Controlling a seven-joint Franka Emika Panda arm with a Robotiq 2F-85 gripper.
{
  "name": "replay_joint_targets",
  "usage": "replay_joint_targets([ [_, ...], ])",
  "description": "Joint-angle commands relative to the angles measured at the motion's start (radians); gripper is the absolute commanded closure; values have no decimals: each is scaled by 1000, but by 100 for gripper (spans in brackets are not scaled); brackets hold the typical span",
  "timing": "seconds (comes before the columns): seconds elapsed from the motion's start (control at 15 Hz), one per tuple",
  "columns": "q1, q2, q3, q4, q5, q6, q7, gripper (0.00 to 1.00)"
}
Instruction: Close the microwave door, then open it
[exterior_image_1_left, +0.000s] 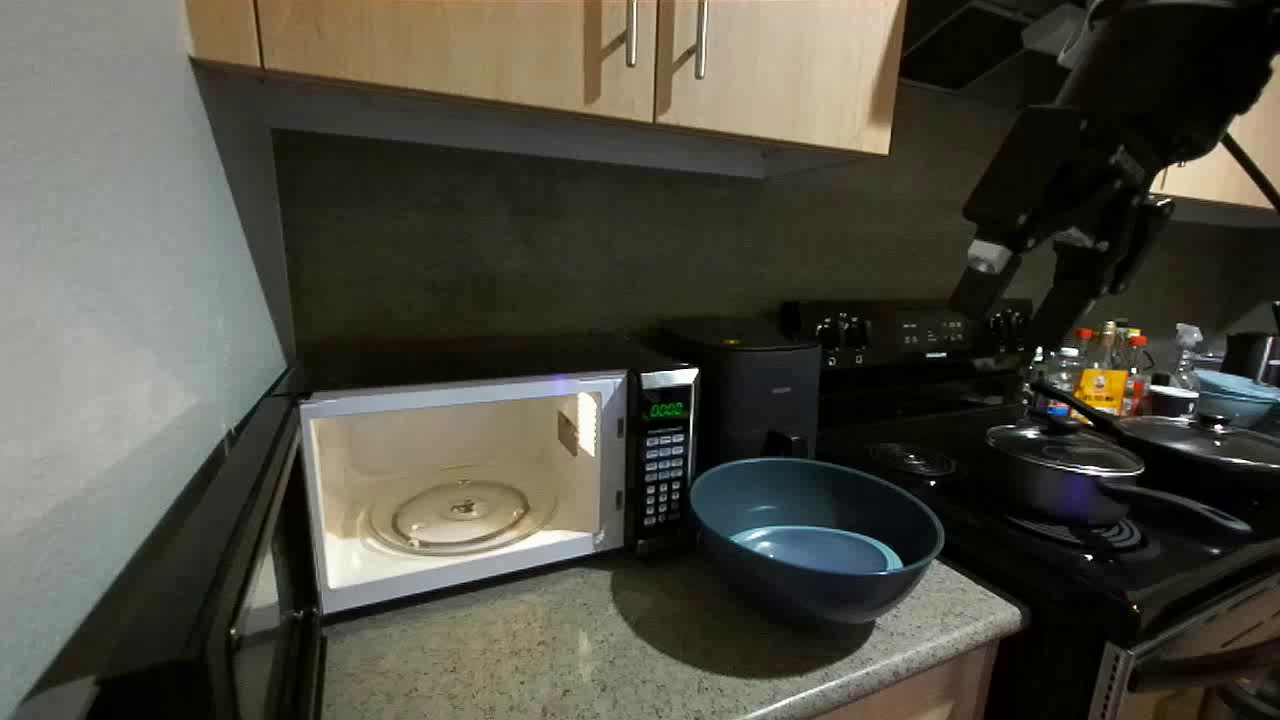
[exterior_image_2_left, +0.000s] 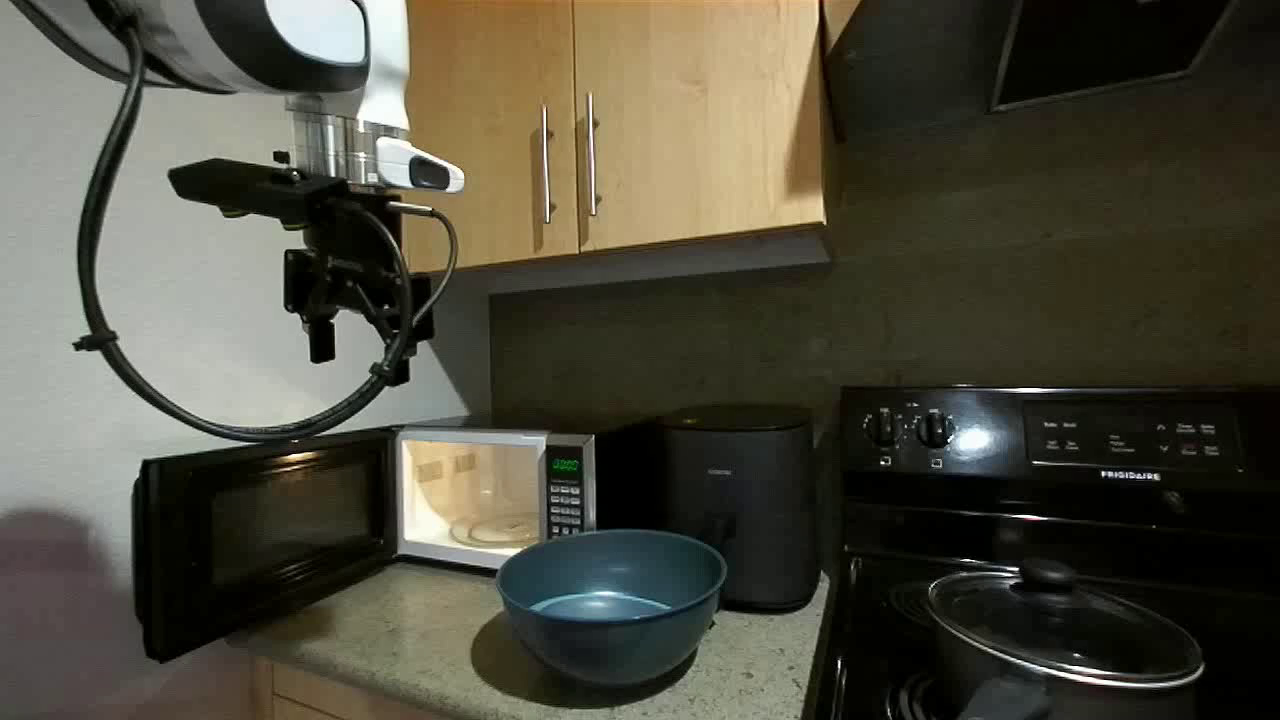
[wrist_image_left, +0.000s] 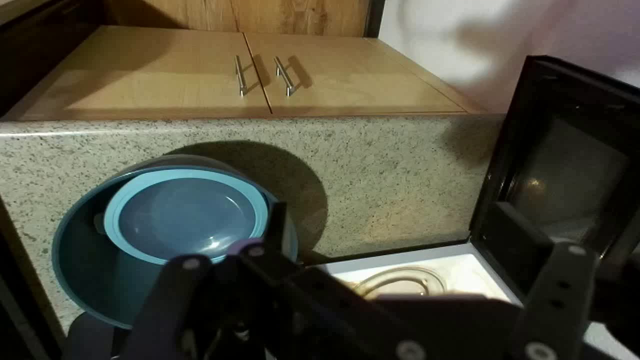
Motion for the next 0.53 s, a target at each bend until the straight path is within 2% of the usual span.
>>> replay_joint_targets([
  [0.0,-12,0,9,2,8,-4,-7,0],
  [0.33,-12,0,9,2,8,-4,-7,0],
  [0.47,8,21,40,7,1,-7,-14,0],
])
